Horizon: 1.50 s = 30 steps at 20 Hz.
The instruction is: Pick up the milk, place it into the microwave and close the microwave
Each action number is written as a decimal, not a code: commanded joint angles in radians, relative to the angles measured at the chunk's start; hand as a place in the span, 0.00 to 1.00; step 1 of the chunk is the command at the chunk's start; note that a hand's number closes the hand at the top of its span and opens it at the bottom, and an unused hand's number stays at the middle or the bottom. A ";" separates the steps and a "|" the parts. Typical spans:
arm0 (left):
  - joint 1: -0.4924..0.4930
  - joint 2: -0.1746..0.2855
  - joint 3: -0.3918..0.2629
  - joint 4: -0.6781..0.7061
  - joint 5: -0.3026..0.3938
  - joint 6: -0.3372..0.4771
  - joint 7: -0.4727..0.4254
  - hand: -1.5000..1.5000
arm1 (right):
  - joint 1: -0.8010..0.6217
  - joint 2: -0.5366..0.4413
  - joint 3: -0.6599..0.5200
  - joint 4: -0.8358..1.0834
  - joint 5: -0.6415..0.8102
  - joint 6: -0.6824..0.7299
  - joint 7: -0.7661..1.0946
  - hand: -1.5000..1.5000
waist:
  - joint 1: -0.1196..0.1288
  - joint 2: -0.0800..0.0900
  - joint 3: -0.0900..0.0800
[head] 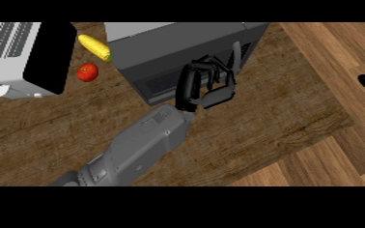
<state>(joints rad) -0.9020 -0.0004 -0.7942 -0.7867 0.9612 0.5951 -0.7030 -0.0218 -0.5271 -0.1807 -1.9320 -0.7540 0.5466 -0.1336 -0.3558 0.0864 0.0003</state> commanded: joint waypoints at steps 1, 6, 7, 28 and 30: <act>-0.072 0.000 0.034 0.083 0.029 -0.016 0.032 1.00 | -0.008 -0.013 0.018 -0.013 -0.029 0.025 0.013 0.00 | -0.009 0.015 -0.002; -0.087 0.000 0.024 0.084 0.041 -0.022 0.015 1.00 | -0.007 -0.027 0.024 -0.006 -0.064 0.032 0.034 0.00 | -0.010 0.015 -0.002; -0.069 0.000 0.022 0.092 0.045 -0.023 0.006 1.00 | -0.005 -0.041 0.011 -0.006 -0.072 0.040 0.035 0.00 | -0.014 0.015 -0.002; -0.102 0.000 -0.070 0.186 0.056 0.017 0.025 1.00 | -0.047 -0.101 0.014 -0.011 -0.200 0.095 0.066 0.00 | 0.002 0.012 0.004; -0.079 0.000 -0.074 0.196 0.074 0.029 0.033 1.00 | -0.042 -0.096 0.015 -0.013 -0.211 0.095 0.064 0.00 | 0.014 0.010 0.003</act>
<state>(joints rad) -0.9589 -0.0009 -0.8921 -0.7106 1.0058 0.6113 -0.7335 -0.0620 -0.6200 -0.1700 -1.9424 -0.9384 0.6324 -0.0714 -0.3508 0.0820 0.0054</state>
